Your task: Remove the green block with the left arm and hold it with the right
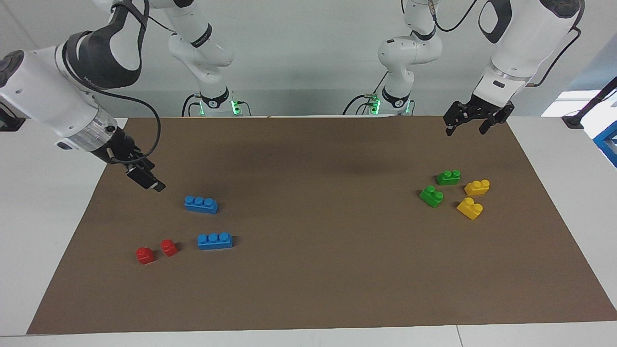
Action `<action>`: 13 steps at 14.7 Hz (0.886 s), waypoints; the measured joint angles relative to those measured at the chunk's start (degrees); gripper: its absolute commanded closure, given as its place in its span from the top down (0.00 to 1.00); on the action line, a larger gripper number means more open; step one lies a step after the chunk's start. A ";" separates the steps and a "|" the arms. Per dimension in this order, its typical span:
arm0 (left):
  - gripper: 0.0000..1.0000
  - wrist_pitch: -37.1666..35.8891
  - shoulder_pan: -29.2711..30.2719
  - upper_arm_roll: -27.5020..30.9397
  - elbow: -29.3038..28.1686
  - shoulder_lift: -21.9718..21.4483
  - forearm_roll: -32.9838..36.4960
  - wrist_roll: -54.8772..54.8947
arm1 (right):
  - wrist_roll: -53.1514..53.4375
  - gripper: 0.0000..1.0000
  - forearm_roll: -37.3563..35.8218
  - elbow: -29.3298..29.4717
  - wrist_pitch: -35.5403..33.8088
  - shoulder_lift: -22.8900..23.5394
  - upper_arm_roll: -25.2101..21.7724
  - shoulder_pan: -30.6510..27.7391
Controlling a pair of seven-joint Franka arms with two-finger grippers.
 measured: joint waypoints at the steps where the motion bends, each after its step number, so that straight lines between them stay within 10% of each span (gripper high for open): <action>1: 1.00 0.00 0.00 0.00 0.00 -0.01 -0.01 0.00 | -3.99 0.98 -1.18 0.00 -0.69 -0.35 0.01 0.00; 13: 1.00 -0.01 0.00 0.01 0.00 -0.02 -0.02 0.00 | -34.08 0.98 -15.39 0.03 -6.98 -3.51 0.54 0.43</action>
